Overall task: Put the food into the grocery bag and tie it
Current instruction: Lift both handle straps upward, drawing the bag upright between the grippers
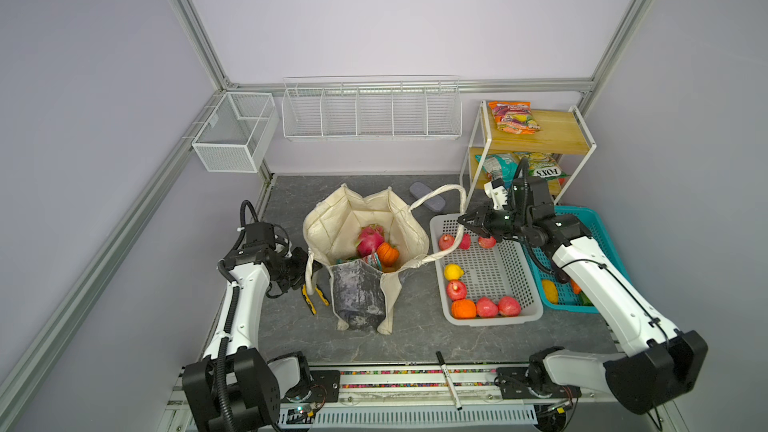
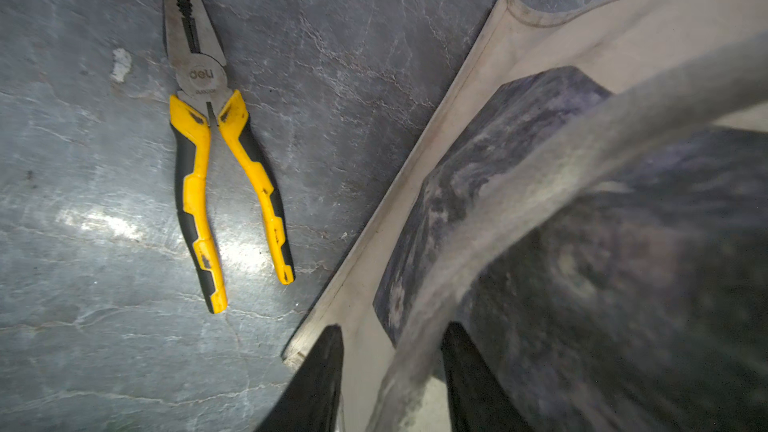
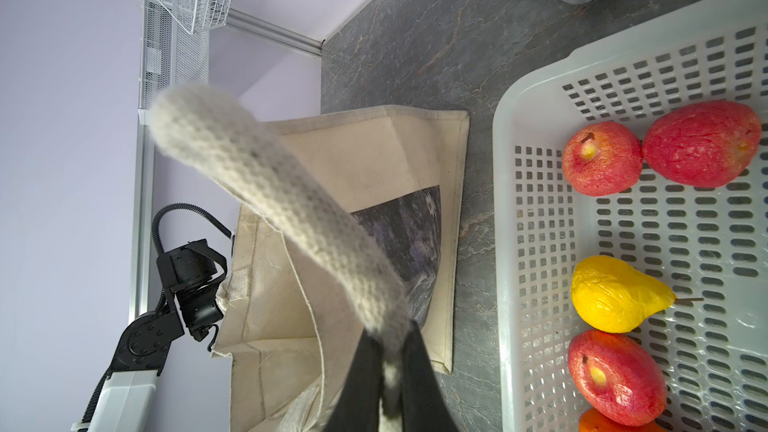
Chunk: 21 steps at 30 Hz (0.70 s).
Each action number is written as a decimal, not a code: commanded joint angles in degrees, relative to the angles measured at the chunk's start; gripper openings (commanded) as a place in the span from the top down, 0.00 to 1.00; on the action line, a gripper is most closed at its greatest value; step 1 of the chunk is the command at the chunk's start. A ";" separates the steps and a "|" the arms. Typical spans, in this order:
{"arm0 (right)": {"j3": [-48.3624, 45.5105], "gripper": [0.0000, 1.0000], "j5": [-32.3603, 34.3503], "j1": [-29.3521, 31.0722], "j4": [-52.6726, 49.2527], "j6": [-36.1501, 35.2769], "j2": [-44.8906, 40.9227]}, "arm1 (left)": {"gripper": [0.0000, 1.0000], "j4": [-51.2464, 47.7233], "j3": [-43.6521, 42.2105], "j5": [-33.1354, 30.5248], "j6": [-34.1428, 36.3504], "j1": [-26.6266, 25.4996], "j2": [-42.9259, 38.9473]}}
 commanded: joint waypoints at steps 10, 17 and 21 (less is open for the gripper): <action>0.94 0.93 0.23 -0.35 -1.34 -1.07 -0.25 | 0.85 -3.09 3.58 0.17 0.52 0.34 -1.72; 2.18 0.93 0.39 -0.30 -1.57 -1.38 -0.35 | 0.89 -12.93 10.97 -13.65 0.18 0.27 -3.41; 3.49 0.93 0.46 -0.37 -1.83 -1.47 -0.07 | 0.93 -19.06 17.36 -21.09 -4.48 0.19 -4.75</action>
